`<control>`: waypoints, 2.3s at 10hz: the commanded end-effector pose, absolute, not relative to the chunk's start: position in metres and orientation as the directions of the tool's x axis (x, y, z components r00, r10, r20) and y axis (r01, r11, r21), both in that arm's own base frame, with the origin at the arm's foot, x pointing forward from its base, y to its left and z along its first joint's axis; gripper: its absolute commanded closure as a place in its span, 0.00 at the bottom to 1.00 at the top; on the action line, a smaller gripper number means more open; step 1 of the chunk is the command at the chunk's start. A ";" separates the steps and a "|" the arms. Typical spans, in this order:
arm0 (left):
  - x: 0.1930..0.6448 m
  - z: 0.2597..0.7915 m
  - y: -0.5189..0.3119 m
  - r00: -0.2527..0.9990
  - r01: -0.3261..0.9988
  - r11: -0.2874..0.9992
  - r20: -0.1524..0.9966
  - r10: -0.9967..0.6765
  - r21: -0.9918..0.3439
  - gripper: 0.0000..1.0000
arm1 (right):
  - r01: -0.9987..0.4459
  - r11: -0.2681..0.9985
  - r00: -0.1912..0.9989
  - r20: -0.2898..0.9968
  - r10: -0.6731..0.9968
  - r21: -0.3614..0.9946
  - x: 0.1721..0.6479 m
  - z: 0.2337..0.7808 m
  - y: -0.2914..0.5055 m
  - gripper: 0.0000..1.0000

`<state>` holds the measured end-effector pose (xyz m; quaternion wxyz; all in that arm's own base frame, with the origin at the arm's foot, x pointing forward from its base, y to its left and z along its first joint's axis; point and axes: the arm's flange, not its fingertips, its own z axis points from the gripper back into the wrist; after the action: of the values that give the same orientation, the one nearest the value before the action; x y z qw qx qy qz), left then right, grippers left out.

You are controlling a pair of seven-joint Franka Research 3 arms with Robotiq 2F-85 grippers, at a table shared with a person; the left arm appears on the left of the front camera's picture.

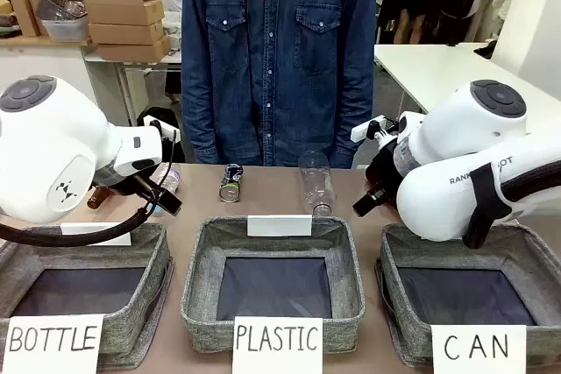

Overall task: Sort the can waste into the basket.
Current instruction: Pick up the can waste from the table and place it in the right Fabric basket.

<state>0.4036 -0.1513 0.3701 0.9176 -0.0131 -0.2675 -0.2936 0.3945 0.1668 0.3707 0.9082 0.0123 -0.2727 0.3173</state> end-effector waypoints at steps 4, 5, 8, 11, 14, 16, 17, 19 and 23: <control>0.404 0.370 -0.151 0.684 0.546 0.827 0.499 -0.532 0.133 0.00 | -0.583 0.798 0.650 0.504 0.569 -0.151 0.395 0.371 0.167 0.00; 0.404 0.370 -0.151 0.684 0.546 0.827 0.499 -0.532 0.133 0.00 | -0.583 0.798 0.650 0.504 0.569 -0.151 0.395 0.371 0.167 0.00; 0.404 0.370 -0.151 0.684 0.546 0.827 0.499 -0.532 0.133 0.00 | -0.583 0.798 0.650 0.504 0.569 -0.151 0.395 0.371 0.167 0.00; 0.404 0.370 -0.151 0.684 0.546 0.827 0.499 -0.532 0.133 0.00 | -0.583 0.798 0.650 0.504 0.569 -0.151 0.395 0.371 0.167 0.00; 0.404 0.370 -0.151 0.684 0.546 0.827 0.499 -0.532 0.133 0.00 | -0.583 0.798 0.650 0.504 0.569 -0.151 0.395 0.371 0.167 0.00; 0.384 0.406 -0.158 0.652 0.573 0.807 0.517 -0.555 0.143 0.00 | -0.584 0.805 0.665 0.506 0.549 -0.105 0.387 0.407 0.171 0.00; 0.357 0.438 -0.155 0.591 0.593 0.780 0.549 -0.591 0.202 0.00 | -0.608 0.791 0.653 0.526 0.545 -0.065 0.373 0.444 0.173 0.00; 0.290 0.490 -0.148 0.513 0.623 0.728 0.553 -0.656 0.287 0.00 | -0.611 0.786 0.633 0.540 0.555 -0.092 0.323 0.507 0.172 0.00; 0.329 0.514 -0.176 0.507 0.618 0.726 0.553 -0.661 0.301 0.00 | -0.616 0.777 0.604 0.555 0.572 -0.130 0.325 0.510 0.177 0.00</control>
<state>0.3015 -0.1757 0.5401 0.8591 0.0594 -0.3391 -0.3787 0.2998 0.1729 0.5391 0.8855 0.0225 -0.3175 0.3384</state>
